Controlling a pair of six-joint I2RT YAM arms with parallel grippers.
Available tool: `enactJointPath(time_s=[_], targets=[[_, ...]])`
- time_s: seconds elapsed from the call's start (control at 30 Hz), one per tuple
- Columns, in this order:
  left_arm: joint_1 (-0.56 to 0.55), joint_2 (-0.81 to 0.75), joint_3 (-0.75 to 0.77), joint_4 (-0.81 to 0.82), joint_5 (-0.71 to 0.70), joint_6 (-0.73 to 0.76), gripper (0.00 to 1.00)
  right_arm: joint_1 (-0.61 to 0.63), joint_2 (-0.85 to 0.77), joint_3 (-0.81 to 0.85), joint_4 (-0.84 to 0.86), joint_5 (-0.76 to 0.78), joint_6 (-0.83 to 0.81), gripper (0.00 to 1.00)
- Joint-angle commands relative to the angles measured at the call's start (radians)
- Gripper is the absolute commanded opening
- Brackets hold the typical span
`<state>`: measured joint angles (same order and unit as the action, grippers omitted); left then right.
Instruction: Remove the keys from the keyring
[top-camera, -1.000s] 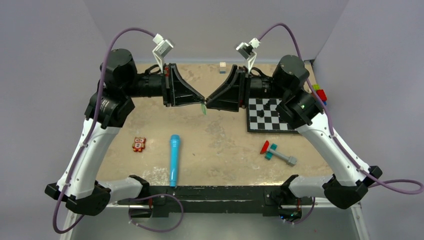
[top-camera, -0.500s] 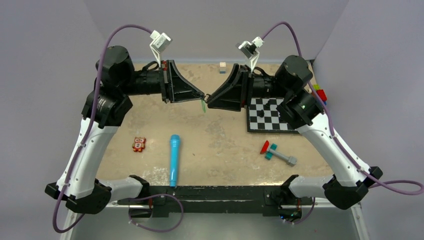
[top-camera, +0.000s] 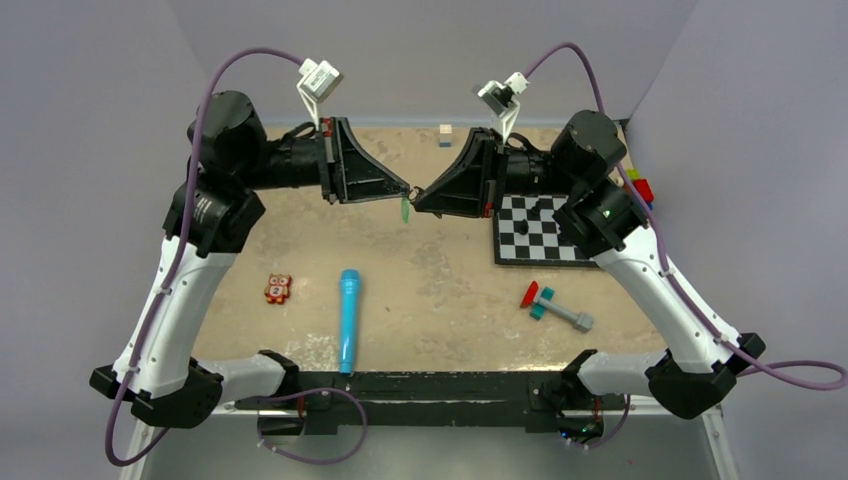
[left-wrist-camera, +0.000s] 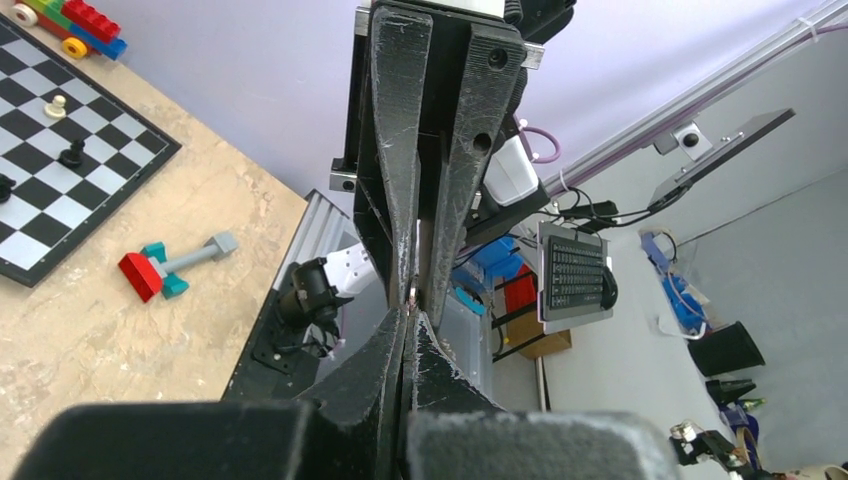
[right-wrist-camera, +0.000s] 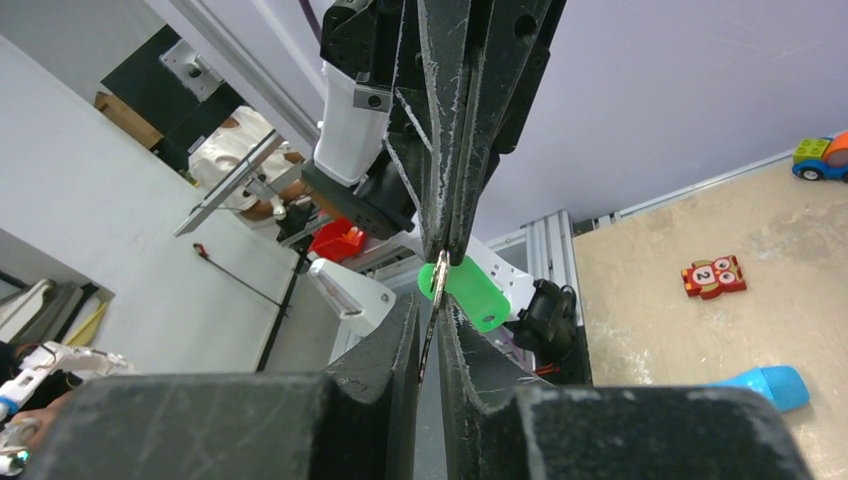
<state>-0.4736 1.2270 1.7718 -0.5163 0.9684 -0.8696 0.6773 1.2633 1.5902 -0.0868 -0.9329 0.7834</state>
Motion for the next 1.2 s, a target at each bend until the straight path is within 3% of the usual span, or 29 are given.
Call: enactJointPath(time_s=[0.0,0.43,0.93,1.07,1.17], targets=[[0.003,-0.007,0.026,0.067,-0.004,-0.056,0.00,0.000,-0.007,0.008,0.067,-0.022,0.008,0.12],[0.032,-0.004,0.000,0.174,0.020,-0.226,0.00,-0.001,-0.006,0.012,0.060,-0.029,-0.007,0.01],[0.032,-0.012,-0.029,0.163,0.010,-0.216,0.00,0.000,-0.001,0.025,0.051,-0.024,-0.013,0.01],[0.033,-0.019,-0.020,0.097,-0.031,-0.168,0.00,-0.002,-0.016,0.023,-0.016,0.035,-0.063,0.00],[0.033,-0.020,0.005,-0.061,-0.101,-0.048,0.00,-0.006,-0.049,0.004,-0.128,0.156,-0.123,0.00]])
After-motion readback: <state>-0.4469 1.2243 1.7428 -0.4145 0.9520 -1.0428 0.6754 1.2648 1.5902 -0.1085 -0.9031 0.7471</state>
